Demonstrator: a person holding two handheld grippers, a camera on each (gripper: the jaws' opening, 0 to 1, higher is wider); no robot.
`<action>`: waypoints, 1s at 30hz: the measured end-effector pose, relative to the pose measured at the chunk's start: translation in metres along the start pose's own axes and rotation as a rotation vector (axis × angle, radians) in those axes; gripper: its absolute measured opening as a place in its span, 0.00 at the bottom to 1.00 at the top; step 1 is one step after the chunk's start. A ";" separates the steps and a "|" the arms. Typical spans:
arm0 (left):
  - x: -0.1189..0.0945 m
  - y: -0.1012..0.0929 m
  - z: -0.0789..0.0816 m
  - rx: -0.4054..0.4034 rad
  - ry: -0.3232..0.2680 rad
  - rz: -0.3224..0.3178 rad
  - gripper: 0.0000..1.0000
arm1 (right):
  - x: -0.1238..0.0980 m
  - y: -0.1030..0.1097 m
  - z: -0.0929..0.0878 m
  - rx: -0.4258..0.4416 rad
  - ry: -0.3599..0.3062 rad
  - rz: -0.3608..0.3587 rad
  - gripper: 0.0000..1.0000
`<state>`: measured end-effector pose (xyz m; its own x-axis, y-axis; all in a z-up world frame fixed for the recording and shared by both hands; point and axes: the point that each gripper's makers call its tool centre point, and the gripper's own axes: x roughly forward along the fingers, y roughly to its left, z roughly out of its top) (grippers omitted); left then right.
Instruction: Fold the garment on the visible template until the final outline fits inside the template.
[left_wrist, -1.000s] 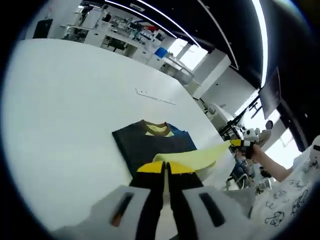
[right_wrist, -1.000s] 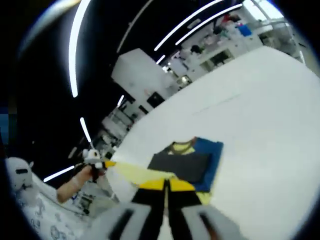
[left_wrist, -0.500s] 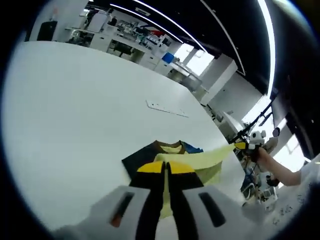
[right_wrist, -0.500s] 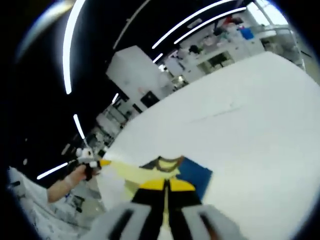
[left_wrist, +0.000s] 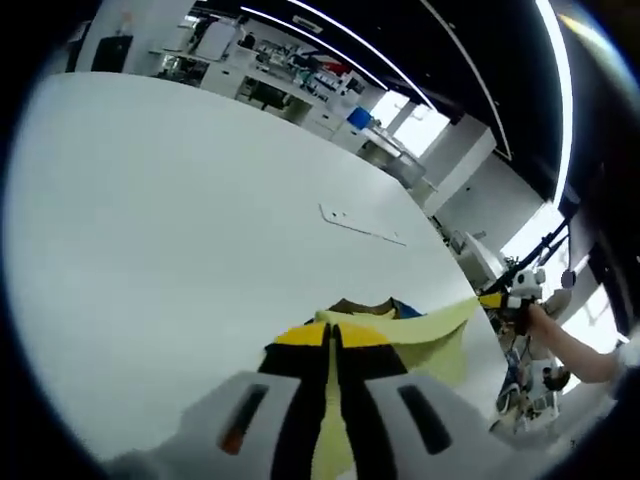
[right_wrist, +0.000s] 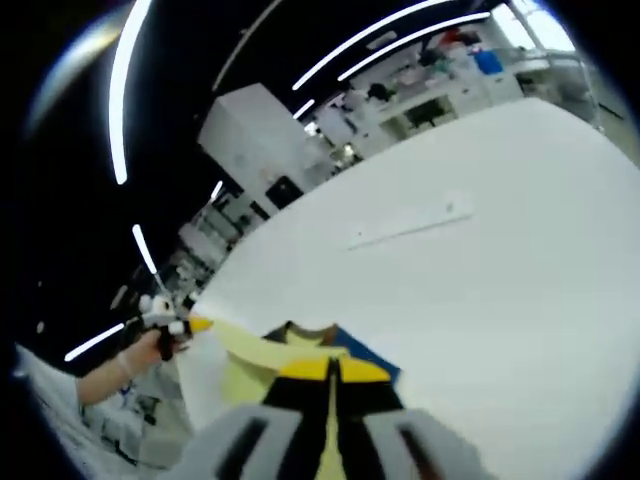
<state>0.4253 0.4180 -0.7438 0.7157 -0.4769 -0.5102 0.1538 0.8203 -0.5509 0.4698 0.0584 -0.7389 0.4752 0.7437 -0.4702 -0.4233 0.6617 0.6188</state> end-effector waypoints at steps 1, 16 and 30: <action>0.003 0.003 -0.001 0.009 0.004 0.012 0.00 | 0.004 -0.005 0.000 0.008 0.001 -0.009 0.00; 0.038 0.042 -0.035 -0.036 0.083 0.107 0.00 | 0.036 -0.034 -0.020 0.039 0.058 -0.083 0.00; 0.035 0.033 -0.047 0.072 0.136 0.077 0.02 | 0.035 -0.040 -0.034 -0.049 0.096 -0.101 0.00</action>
<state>0.4231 0.4141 -0.8109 0.6290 -0.4458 -0.6368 0.1538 0.8744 -0.4602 0.4768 0.0617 -0.8018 0.4426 0.6772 -0.5877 -0.4156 0.7357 0.5348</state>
